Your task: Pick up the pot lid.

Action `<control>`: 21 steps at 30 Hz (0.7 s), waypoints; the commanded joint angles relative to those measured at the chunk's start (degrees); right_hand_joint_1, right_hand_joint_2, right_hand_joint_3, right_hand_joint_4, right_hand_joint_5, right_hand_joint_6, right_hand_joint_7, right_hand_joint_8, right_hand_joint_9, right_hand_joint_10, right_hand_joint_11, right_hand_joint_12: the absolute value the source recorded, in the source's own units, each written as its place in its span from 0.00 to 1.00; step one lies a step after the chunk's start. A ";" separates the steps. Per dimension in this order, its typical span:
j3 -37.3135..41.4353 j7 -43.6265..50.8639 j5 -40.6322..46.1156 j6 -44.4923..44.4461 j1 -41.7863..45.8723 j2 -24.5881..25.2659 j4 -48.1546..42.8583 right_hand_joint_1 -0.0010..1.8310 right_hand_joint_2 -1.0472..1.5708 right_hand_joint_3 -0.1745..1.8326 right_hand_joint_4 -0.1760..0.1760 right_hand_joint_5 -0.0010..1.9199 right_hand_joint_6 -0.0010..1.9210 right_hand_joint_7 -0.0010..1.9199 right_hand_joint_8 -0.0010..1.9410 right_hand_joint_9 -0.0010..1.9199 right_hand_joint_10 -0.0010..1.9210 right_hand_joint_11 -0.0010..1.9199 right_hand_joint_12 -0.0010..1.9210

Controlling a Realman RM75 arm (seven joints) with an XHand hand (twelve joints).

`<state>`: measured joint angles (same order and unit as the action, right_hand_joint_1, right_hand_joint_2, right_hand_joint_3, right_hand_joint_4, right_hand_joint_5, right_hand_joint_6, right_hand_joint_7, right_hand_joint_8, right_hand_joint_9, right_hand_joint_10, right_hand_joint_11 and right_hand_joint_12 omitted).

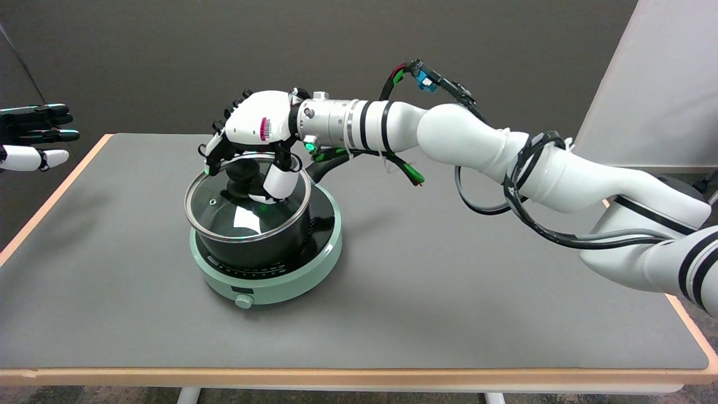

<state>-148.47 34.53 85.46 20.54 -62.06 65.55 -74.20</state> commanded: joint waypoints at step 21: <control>-0.06 0.41 2.06 0.74 -0.55 0.16 2.37 0.48 0.66 0.52 1.00 0.36 0.38 0.45 0.22 0.42 0.30 0.25 0.39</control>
<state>-148.53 34.86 87.05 21.14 -62.51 65.69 -72.37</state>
